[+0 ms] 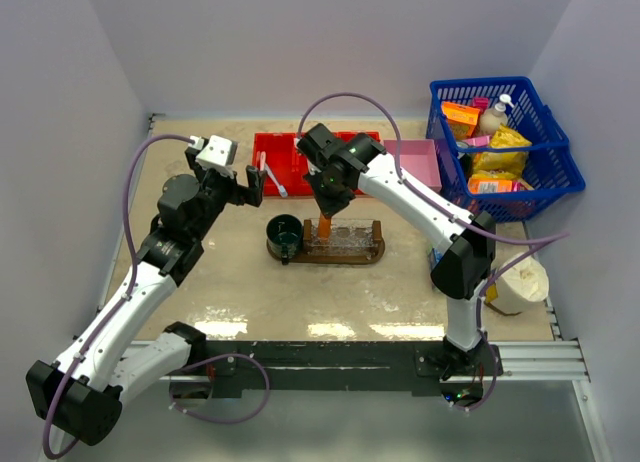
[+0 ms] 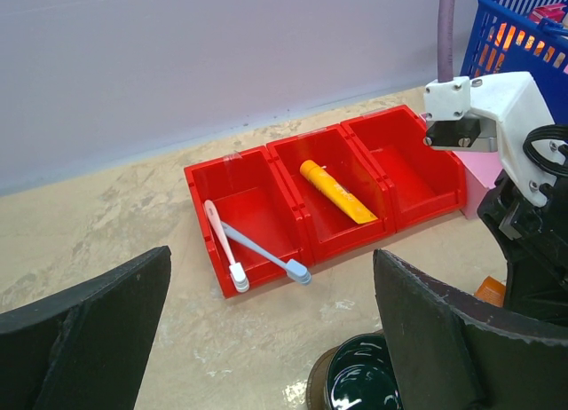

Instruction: Prepare toiletry sets of a toothbrush and toothpaste on the tray

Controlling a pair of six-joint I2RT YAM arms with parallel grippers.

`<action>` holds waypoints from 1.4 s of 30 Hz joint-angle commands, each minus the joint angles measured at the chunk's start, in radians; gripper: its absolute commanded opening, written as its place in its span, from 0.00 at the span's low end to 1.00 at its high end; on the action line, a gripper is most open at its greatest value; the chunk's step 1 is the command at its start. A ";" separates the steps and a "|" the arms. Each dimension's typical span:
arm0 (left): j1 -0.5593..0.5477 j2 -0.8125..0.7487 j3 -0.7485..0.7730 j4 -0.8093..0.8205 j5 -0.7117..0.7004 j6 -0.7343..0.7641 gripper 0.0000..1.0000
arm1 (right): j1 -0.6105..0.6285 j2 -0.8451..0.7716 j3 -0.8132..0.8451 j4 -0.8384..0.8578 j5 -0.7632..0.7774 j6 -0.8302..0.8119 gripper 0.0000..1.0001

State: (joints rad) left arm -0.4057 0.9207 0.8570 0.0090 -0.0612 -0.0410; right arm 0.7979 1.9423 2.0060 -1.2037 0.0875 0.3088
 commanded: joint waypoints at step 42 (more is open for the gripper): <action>0.005 -0.046 0.011 0.051 -0.091 0.003 1.00 | 0.003 -0.200 -0.076 0.258 0.080 0.013 0.68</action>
State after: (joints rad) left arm -0.4057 0.9115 0.8570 0.0082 -0.1051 -0.0414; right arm 0.7986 1.8435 1.9667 -1.0660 0.1059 0.3065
